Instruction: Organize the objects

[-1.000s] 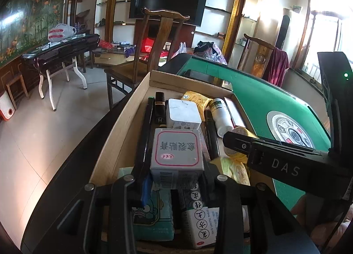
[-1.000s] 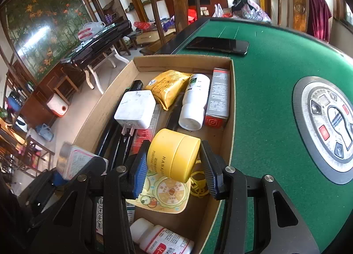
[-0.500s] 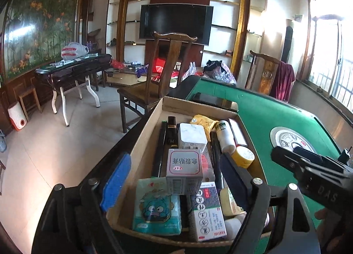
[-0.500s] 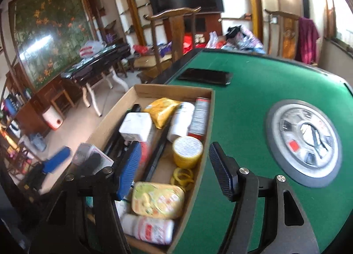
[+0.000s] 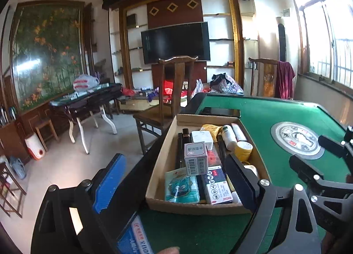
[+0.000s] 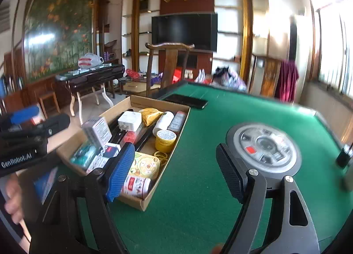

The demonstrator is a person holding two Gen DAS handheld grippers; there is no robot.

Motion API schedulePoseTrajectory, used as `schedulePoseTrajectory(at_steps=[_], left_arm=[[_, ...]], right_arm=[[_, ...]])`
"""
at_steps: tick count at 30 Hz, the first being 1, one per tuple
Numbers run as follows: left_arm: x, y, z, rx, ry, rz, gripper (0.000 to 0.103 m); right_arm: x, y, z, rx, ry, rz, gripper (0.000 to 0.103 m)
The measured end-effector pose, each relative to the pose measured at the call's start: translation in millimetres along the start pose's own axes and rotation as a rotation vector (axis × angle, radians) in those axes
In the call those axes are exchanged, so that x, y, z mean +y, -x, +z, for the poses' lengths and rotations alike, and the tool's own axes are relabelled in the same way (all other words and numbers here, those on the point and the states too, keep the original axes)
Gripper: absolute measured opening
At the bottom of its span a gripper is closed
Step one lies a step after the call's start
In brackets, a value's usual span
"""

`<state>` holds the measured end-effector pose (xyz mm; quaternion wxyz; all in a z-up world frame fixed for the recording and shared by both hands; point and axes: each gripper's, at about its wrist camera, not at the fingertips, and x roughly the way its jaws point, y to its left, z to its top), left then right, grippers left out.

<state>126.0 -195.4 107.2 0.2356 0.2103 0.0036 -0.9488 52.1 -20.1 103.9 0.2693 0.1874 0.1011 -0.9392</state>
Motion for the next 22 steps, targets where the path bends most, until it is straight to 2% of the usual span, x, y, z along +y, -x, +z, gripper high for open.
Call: schedulePoseTrajectory(at_steps=[5,13,19,22], left_arm=[[-12.7,0.3,-2.9,-0.015,-0.1,0.018,0.092],[-17.0,2.4,-5.8,0.002,-0.089,-0.032,0.092],[-16.6,0.5,-9.3,0.054,-0.055,-0.11,0.092],[-23.5,4.5,-9.6,0.033,-0.074,-0.094,0.092]], right_arm=[[13.0,18.6,-3.9,-0.045,0.043,0.014,0.077],[15.8,23.5,-7.6,-0.033,0.05,0.028,0.077],[8.4,22.0,-7.7,-0.021,0.016,0.033,0.077],[4.5,22.2,-7.6,-0.019,-0.001,0.025,0.077]])
